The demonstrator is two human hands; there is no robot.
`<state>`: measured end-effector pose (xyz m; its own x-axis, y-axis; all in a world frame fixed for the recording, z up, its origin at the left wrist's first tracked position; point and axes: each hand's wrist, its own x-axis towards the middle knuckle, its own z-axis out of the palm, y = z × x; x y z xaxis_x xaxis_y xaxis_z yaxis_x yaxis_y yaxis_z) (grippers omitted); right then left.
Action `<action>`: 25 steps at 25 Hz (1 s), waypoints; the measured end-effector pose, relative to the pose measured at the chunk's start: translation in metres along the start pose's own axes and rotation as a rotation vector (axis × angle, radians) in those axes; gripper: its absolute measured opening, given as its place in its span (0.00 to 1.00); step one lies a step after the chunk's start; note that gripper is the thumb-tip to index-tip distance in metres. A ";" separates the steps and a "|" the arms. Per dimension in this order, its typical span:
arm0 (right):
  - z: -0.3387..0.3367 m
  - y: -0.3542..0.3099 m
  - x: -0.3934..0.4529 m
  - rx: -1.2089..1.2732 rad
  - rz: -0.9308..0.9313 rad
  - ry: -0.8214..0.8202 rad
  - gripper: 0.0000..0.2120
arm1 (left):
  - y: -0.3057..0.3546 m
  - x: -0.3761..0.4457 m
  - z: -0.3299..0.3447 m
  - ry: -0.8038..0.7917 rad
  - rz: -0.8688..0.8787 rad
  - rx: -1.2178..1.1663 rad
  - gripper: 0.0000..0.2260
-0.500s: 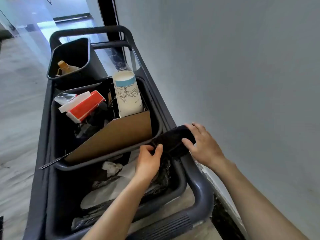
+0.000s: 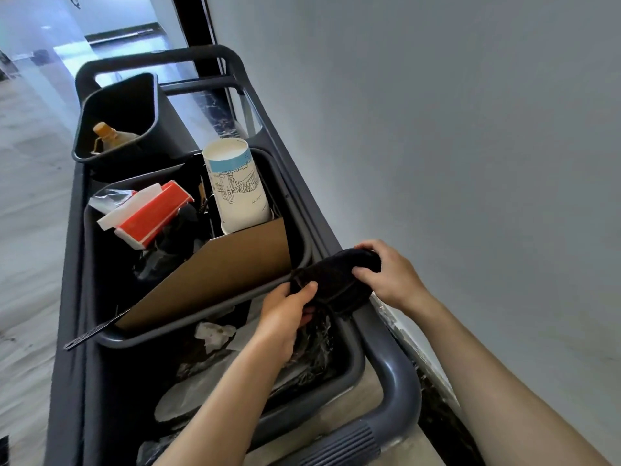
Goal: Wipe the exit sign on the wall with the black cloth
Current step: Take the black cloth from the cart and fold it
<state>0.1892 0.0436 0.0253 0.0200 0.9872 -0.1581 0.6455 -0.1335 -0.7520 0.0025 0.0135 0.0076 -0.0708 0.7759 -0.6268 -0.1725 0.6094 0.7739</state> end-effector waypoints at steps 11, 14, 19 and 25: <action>-0.083 0.028 -0.098 0.697 0.201 0.187 0.22 | 0.045 -0.063 0.081 -0.411 0.239 0.012 0.05; -0.123 0.053 -0.155 1.046 0.214 0.329 0.24 | 0.045 -0.101 0.140 -0.632 0.231 0.016 0.07; -0.152 0.087 -0.253 1.223 0.280 0.445 0.31 | 0.025 -0.181 0.231 -0.975 0.185 0.015 0.09; -0.185 0.102 -0.338 1.394 0.107 0.631 0.36 | -0.030 -0.253 0.294 -1.174 0.157 0.104 0.07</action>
<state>0.3898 -0.2874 0.1200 0.5614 0.7947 -0.2309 -0.5800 0.1788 -0.7948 0.3142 -0.1532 0.1700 0.8689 0.4848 -0.1000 -0.1576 0.4626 0.8725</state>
